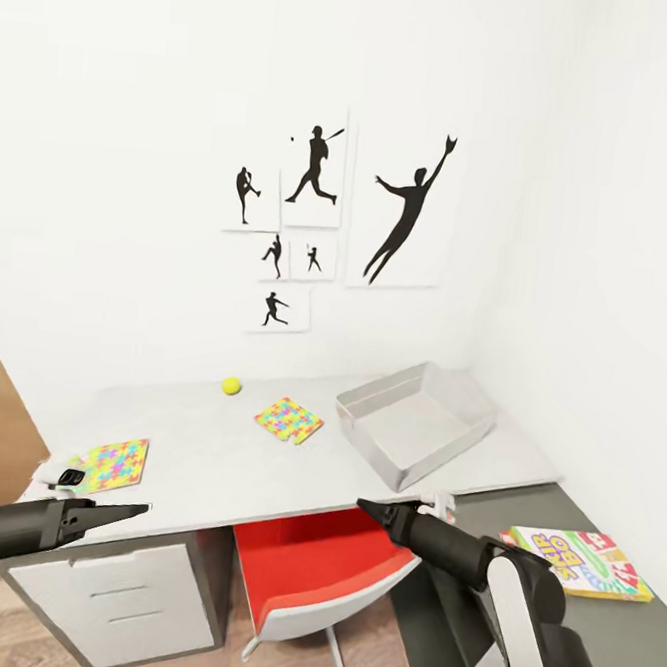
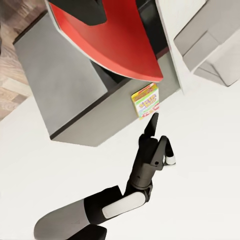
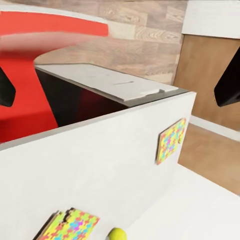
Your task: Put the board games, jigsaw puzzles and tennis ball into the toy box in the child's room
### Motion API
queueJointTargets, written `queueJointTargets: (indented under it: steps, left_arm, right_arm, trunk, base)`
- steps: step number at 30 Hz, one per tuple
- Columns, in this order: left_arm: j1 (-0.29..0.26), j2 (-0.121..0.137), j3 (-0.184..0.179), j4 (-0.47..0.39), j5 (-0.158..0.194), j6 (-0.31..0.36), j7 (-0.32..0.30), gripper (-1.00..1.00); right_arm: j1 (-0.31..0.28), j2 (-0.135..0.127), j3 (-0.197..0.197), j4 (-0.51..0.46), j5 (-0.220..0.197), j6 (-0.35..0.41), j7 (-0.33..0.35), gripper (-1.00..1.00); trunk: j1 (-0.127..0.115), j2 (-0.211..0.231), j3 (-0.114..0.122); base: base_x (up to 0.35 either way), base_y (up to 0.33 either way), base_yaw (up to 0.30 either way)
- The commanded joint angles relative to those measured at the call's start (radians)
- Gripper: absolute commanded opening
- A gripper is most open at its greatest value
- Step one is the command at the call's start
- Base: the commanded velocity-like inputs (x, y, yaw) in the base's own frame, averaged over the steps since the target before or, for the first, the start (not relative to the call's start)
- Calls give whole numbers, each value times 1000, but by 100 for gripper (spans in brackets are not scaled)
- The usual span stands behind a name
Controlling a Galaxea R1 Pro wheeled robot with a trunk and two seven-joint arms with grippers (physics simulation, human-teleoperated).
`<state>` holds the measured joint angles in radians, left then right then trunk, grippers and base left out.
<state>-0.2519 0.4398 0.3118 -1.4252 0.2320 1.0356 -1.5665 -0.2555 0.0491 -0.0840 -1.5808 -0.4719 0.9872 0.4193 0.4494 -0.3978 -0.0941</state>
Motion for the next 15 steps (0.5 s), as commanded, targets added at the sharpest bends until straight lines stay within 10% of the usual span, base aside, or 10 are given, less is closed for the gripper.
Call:
queueJointTargets:
  steps: [1, 15]
  left_arm:
    - [-1, 0, 0, 0, -1, 11, -4, 100]
    - [-1, 1, 0, 0, -1, 11, -4, 100]
  right_arm:
    - [-1, 1, -3, -1, 7, 5, 9, 100]
    - [-1, -6, -8, 1, 7, 3, 10, 100]
  trunk:
    - [1, -2, -3]
    - [1, -2, -9]
  base:
    - [0, 0, 283]
    - [0, 0, 283]
